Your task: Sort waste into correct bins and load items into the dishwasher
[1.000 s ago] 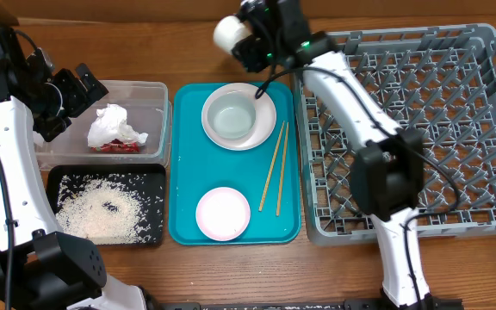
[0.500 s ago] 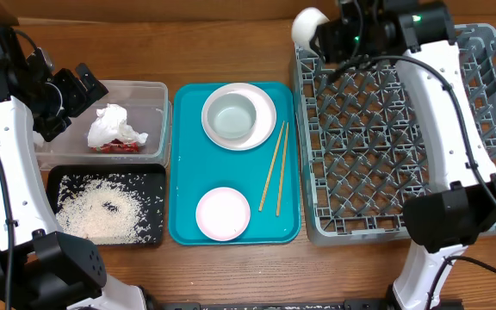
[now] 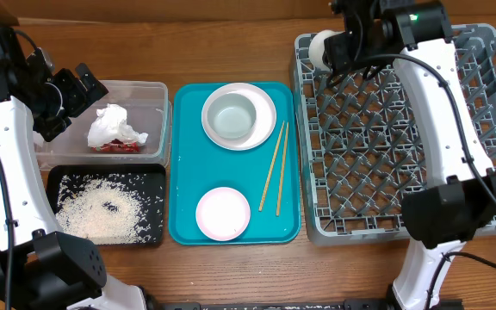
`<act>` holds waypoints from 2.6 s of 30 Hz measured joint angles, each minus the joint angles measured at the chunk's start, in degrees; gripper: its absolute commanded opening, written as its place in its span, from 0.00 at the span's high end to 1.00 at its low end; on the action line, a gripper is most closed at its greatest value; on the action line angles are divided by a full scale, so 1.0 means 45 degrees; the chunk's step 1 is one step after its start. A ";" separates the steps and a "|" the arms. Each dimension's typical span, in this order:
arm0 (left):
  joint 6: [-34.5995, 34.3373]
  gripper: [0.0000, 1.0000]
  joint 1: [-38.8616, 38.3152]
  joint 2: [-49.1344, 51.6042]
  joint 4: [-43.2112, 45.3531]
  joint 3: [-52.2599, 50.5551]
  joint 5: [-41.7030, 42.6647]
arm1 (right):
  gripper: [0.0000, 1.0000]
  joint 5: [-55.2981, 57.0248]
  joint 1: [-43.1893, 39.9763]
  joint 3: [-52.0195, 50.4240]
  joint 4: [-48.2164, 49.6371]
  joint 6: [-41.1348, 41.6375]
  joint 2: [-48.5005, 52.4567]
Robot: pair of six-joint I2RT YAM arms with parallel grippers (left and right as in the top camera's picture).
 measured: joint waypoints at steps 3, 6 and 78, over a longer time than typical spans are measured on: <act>0.0000 0.00 0.0000 -0.0005 0.0000 0.0000 0.0000 | 0.65 0.0131 0.0000 0.0000 -0.0117 0.0000 0.0457; 0.0000 0.00 0.0000 0.0000 0.0000 0.0000 0.0000 | 0.65 0.0316 0.0000 -0.0005 -0.0141 0.0000 0.0908; 0.0000 0.00 0.0000 0.0000 0.0000 0.0000 0.0000 | 0.64 -0.2059 0.6120 -0.1870 0.3793 0.1836 0.0607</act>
